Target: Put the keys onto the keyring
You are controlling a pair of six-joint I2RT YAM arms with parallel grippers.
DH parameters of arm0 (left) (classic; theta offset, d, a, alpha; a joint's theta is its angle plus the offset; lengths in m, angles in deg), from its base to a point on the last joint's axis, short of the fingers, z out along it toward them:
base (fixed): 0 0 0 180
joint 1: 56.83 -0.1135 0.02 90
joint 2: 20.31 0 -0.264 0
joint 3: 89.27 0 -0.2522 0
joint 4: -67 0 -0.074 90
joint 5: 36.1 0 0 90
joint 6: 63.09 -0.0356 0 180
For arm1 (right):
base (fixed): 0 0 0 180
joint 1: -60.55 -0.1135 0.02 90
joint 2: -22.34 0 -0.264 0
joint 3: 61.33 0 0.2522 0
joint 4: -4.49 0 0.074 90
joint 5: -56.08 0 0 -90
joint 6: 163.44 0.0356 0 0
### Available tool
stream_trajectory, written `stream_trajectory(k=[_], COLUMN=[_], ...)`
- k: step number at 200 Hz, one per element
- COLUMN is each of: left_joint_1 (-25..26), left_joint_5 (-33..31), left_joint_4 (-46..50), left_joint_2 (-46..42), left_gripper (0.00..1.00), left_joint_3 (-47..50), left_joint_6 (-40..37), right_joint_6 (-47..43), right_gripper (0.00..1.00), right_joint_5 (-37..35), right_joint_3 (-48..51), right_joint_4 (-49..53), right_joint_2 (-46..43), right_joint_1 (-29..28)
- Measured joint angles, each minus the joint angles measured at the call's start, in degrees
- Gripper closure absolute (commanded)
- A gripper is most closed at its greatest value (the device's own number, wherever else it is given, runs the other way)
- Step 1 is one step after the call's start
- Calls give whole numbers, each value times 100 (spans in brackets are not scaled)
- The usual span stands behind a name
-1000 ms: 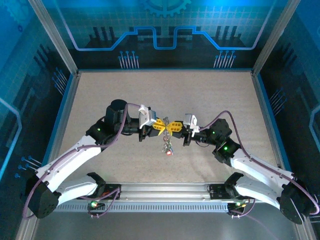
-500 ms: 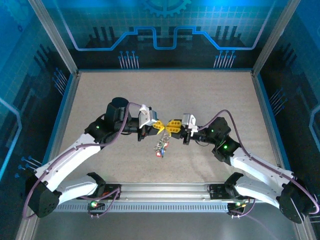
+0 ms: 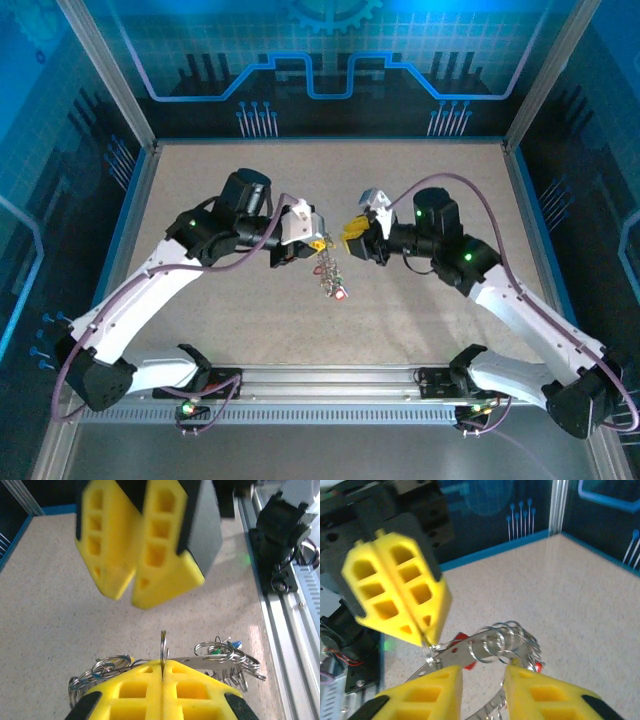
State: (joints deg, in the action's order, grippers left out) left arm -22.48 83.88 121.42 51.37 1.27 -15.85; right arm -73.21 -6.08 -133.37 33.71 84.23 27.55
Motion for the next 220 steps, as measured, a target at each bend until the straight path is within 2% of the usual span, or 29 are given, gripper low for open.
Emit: stream_trajectory(k=[42, 90, 129, 172, 220], left_joint_1=[170, 184, 184, 184, 184], left_joint_5=[-426, -579, -459, -223, -162], left_joint_4=[1193, 1631, 1641, 1600, 1576], left_joint_2=[667, 833, 859, 861, 861], left_gripper=[100, 100, 100, 100, 100], left_joint_3=[-754, -872, -940, -940, -940], left_joint_6=[-616, -688, -621, -518, -516], right_joint_6=[-87, -70, 192, 479, 560], right_gripper=[65, 64, 60, 65, 71], right_joint_5=[1097, 1928, 2017, 2002, 2006], right_joint_3=[-247, -116, 442, 623, 619], right_joint_4=[898, 785, 116, -463, -625], right_joint_2=[529, 708, 660, 636, 649], right_joint_1=[269, 271, 267, 166, 116])
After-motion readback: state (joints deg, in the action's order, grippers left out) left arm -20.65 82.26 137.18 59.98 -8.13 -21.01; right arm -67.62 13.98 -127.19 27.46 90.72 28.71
